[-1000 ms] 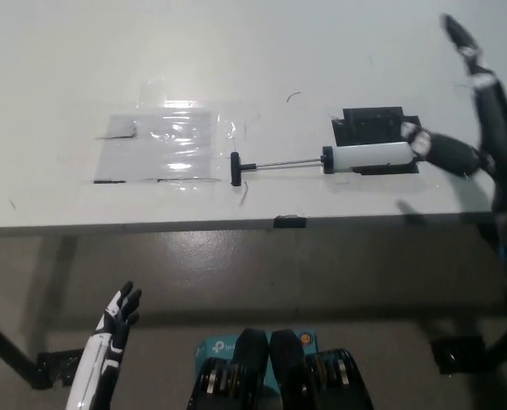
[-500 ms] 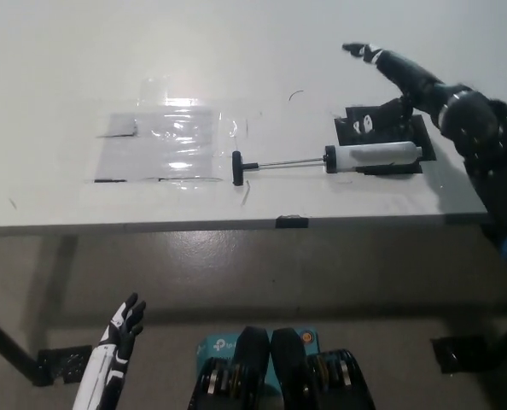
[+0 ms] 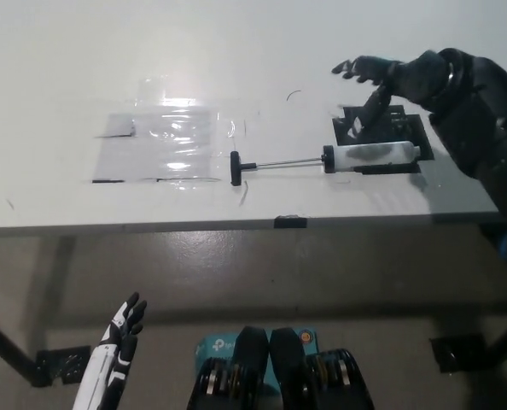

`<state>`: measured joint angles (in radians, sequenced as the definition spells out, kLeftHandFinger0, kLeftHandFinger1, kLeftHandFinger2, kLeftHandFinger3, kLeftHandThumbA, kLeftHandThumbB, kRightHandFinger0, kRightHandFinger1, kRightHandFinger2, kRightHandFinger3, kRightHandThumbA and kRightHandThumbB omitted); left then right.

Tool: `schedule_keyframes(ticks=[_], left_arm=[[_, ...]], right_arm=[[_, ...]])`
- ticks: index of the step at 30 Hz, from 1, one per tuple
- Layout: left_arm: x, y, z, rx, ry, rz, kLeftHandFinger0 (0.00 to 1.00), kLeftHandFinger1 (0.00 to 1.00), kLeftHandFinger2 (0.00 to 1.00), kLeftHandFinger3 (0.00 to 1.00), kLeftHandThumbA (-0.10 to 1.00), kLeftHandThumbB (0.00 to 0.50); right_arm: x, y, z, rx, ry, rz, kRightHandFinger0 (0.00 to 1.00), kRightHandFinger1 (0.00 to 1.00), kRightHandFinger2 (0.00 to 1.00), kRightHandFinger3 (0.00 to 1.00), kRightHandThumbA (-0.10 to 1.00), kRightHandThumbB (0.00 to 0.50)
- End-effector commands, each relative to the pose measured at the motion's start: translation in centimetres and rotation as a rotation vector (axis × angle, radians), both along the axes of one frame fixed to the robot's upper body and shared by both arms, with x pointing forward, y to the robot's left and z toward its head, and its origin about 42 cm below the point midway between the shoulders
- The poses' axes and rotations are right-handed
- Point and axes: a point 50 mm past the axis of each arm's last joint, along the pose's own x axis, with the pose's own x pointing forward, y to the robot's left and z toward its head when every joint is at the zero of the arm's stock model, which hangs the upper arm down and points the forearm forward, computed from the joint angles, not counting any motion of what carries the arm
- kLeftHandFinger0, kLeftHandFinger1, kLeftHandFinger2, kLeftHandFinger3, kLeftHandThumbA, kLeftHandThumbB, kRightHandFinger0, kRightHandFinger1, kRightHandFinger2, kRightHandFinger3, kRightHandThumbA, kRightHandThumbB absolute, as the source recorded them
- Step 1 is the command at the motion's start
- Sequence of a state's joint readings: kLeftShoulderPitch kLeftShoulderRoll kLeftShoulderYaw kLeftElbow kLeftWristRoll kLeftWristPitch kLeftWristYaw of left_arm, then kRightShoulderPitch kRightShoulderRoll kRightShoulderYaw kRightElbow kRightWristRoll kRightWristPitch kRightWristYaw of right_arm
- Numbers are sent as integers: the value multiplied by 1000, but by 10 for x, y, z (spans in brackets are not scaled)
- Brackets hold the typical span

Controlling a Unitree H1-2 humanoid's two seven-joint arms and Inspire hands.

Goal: The robot uses right hand to pick up a small white air pumper and uses its left hand to compress it, and then puts it on the desk

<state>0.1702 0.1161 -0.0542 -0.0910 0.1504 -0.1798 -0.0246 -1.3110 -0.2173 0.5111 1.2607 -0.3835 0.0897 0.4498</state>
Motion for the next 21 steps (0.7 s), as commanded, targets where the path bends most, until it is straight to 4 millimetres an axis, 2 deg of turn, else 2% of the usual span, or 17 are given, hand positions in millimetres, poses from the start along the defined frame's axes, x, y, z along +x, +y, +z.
schedule_keyframes(ticks=[1,5,8,9,13,15,19,21], left_arm=[[0,4,7,4,-47,-14,1000,1000,1000,1000,1000,44],[-1,6,7,0,-43,-2,1000,1000,1000,1000,1000,48],[0,9,7,-2,-34,-1,1000,1000,1000,1000,1000,39],[0,9,7,-6,-33,3,1000,1000,1000,1000,1000,37],[2,9,8,-12,-37,6,1000,1000,1000,1000,1000,33],[2,10,8,-8,-36,1,1000,1000,1000,1000,1000,29],[2,10,8,-18,-32,2,1000,1000,1000,1000,1000,34],[6,12,11,-17,-43,1,1000,1000,1000,1000,1000,35]], right_arm=[[5,12,33,27,-32,33,1000,1000,1000,1000,923,403],[4,18,25,17,-30,29,1000,1000,1000,1000,929,417],[3,23,20,-32,-37,56,1000,1000,1000,1000,1000,443],[2,24,18,-42,-31,69,1000,1000,1000,1000,1000,424],[2,25,13,-78,-32,59,1000,1000,1000,1000,1000,432],[2,24,8,-121,-41,45,1000,1000,1000,1000,1000,459],[2,17,4,-139,-38,44,1000,1000,1000,1000,992,433],[3,15,11,-134,-42,34,1000,1000,1000,1000,961,422]])
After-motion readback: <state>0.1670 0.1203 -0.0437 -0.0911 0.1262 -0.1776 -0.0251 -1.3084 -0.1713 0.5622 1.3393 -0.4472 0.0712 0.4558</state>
